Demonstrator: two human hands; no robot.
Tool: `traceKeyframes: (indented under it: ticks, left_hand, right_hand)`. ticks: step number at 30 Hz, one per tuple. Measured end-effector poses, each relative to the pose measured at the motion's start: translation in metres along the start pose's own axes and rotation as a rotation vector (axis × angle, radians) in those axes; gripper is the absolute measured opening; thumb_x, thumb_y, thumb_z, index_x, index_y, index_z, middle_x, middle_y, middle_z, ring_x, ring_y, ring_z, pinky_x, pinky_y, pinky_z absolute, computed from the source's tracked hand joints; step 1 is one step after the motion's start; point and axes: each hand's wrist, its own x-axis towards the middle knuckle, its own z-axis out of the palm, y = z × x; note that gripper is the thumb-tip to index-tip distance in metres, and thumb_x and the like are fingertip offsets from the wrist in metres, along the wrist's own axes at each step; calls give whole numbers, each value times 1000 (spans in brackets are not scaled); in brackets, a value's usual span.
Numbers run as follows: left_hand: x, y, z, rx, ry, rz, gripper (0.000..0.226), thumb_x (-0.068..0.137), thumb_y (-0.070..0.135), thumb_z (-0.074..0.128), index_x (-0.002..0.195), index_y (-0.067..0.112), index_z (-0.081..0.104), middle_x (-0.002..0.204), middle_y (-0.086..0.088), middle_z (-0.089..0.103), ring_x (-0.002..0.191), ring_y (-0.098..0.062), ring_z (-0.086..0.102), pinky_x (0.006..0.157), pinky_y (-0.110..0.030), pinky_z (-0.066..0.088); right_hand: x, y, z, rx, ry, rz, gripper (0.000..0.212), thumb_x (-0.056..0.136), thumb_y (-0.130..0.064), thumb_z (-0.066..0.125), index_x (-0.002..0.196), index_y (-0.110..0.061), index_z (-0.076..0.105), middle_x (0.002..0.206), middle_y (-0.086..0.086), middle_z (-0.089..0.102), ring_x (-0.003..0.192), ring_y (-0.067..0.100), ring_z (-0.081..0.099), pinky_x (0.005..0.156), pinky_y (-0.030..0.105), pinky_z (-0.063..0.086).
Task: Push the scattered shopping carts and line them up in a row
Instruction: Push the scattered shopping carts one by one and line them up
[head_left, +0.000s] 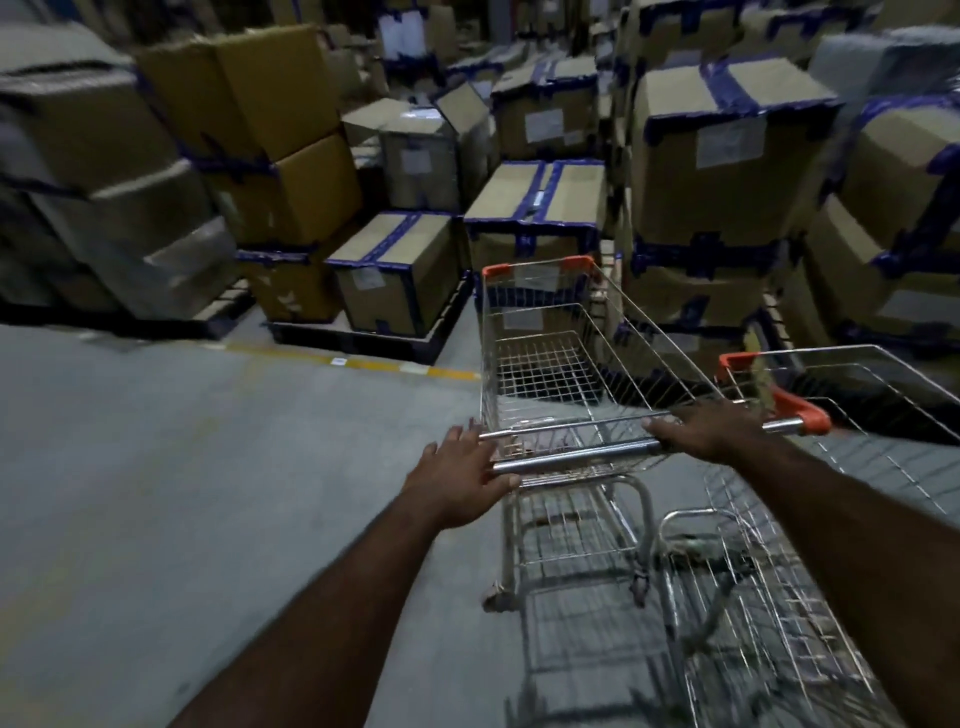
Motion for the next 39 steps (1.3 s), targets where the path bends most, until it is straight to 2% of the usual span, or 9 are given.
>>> traceKeyframes:
  ticks: [1, 4, 7, 11, 16, 23, 28, 33, 39]
  left_hand:
    - [-7, 0, -8, 8, 23, -15, 71, 94, 70, 38, 153, 30, 33, 165, -3, 22, 150, -25, 19, 118, -53, 26]
    - [-27, 0, -30, 27, 92, -85, 71, 98, 65, 41, 156, 25, 31, 166, -5, 21, 152, -25, 15, 119, -50, 23]
    - [-47, -3, -45, 52, 97, -145, 73, 98, 65, 42, 157, 24, 28, 168, -4, 15, 154, -25, 9, 121, -50, 19]
    - [-72, -13, -65, 122, 110, -194, 79, 96, 67, 45, 158, 25, 24, 169, -3, 7, 155, -25, 3, 122, -50, 16]
    - [-111, -40, -93, 188, 163, -280, 84, 95, 60, 54, 160, 24, 17, 170, -1, -2, 155, -26, -3, 123, -50, 15]
    - [-216, -108, -128, 237, 230, -478, 88, 96, 56, 54, 162, 21, 6, 170, -2, -7, 156, -27, -6, 125, -49, 13]
    - [-338, -168, -140, 262, 299, -645, 90, 96, 55, 54, 161, 18, 6, 170, -4, -5, 155, -27, -4, 124, -49, 14]
    - [-486, -217, -133, 262, 305, -835, 91, 95, 55, 56, 161, 18, 7, 170, -4, -5, 155, -28, -4, 123, -51, 14]
    - [-665, -245, -113, 218, 323, -1066, 91, 95, 54, 57, 161, 19, 5, 170, -2, -7, 155, -27, -7, 124, -50, 12]
  right_hand:
    - [2, -5, 0, 5, -5, -5, 127, 59, -106, 0, 147, -28, 50, 159, 12, 40, 146, 34, 34, 118, 65, 18]
    - [-7, -45, -6, 0, 73, -113, 93, 86, -88, 22, 154, -28, 37, 165, 10, 28, 152, 33, 22, 119, 68, 9]
    - [-26, -100, -14, 2, 154, -297, 78, 96, -75, 32, 158, -29, 28, 168, 8, 17, 155, 31, 12, 119, 66, 1]
    - [-50, -162, -24, -43, 221, -488, 76, 97, -71, 36, 161, -31, 22, 171, 6, 6, 157, 28, 1, 121, 63, -2]
    - [-82, -234, -44, -88, 321, -703, 77, 97, -72, 35, 161, -31, 21, 171, 6, 4, 157, 27, -1, 121, 61, -2]
    - [-167, -357, -69, -87, 401, -950, 74, 98, -70, 37, 160, -34, 21, 171, 4, 3, 157, 25, -4, 121, 62, -4]
    - [-254, -458, -57, -84, 450, -1157, 75, 98, -69, 37, 161, -31, 21, 171, 5, 1, 157, 25, -5, 123, 61, -1]
    - [-351, -548, -15, -121, 440, -1338, 76, 98, -69, 37, 160, -28, 22, 171, 5, 4, 157, 24, -3, 123, 58, 0]
    - [-488, -646, 27, -105, 408, -1553, 75, 97, -69, 40, 158, -27, 24, 170, 6, 5, 157, 24, -2, 123, 60, 2]
